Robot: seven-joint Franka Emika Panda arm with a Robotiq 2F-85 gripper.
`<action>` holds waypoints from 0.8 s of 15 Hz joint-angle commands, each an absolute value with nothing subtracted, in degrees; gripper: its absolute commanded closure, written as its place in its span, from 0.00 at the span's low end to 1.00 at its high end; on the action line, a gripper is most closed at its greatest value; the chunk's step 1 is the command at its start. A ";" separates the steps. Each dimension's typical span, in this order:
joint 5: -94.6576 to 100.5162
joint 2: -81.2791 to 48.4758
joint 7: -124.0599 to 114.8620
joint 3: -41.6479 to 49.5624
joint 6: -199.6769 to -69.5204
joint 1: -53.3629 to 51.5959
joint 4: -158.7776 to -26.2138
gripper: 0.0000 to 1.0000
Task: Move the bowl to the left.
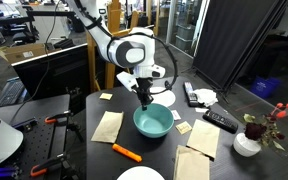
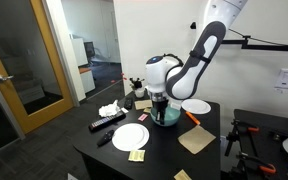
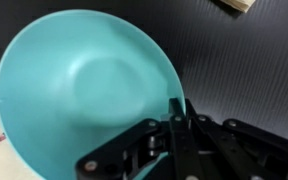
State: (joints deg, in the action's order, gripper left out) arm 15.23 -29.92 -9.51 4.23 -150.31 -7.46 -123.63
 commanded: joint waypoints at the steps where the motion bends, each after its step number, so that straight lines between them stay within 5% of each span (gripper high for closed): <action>1: 13.76 -28.22 -10.34 3.50 -149.49 -8.55 -124.85 0.99; 12: 5.29 -20.60 -6.20 -6.37 -146.39 -8.89 -128.29 0.99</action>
State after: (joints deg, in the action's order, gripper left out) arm 8.73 -24.37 -9.04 -4.06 -149.12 -9.13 -126.35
